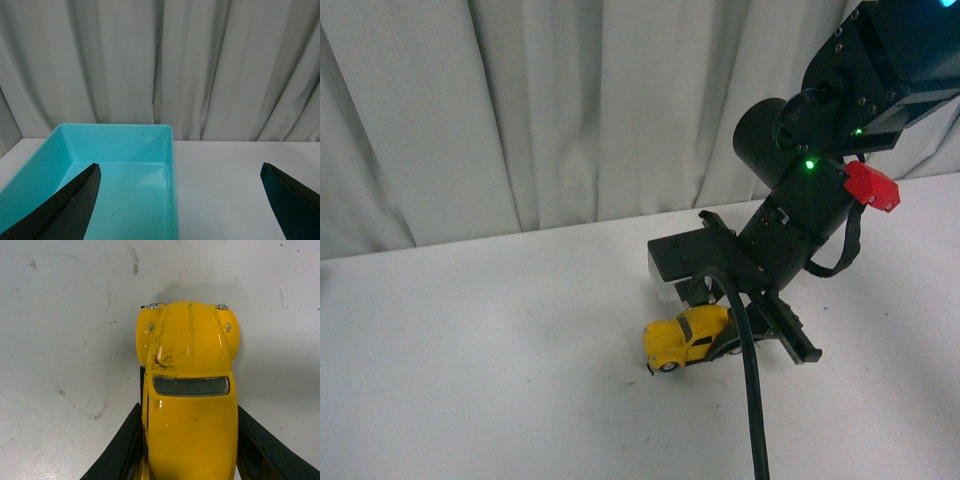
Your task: Wind up and store yellow beetle toy
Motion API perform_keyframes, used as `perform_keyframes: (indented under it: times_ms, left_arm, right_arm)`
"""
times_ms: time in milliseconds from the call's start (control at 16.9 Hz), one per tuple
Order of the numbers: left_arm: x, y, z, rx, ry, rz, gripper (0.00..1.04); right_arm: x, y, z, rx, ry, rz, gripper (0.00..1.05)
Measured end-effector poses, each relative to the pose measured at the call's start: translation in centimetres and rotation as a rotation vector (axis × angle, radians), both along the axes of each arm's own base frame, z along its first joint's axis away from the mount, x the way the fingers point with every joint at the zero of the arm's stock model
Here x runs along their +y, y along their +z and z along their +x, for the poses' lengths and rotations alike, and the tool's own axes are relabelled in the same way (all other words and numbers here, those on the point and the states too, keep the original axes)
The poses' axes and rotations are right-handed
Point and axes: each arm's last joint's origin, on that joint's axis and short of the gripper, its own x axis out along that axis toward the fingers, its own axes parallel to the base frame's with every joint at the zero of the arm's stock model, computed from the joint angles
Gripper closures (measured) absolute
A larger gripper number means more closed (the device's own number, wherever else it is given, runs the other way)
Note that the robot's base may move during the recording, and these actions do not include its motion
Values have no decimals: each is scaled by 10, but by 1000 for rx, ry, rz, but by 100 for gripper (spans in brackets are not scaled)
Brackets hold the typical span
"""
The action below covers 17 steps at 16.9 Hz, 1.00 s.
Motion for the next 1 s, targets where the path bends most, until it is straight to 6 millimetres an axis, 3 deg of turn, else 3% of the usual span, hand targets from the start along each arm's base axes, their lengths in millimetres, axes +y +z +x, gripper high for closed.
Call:
perform_keyframes:
  times_ms: [708,886,1004]
  left_arm:
    - [0,0,0,0,0,0,7]
    - [0,0,0,0,1,0,7]
    - [0,0,0,0,0,0,7]
  right_arm:
    - [-13,-6,-5,-8,-38,43,63]
    - [-23,-7,-10,-12,-60,54,63]
    - [-46,-11,-23,-24,-92,73,63]
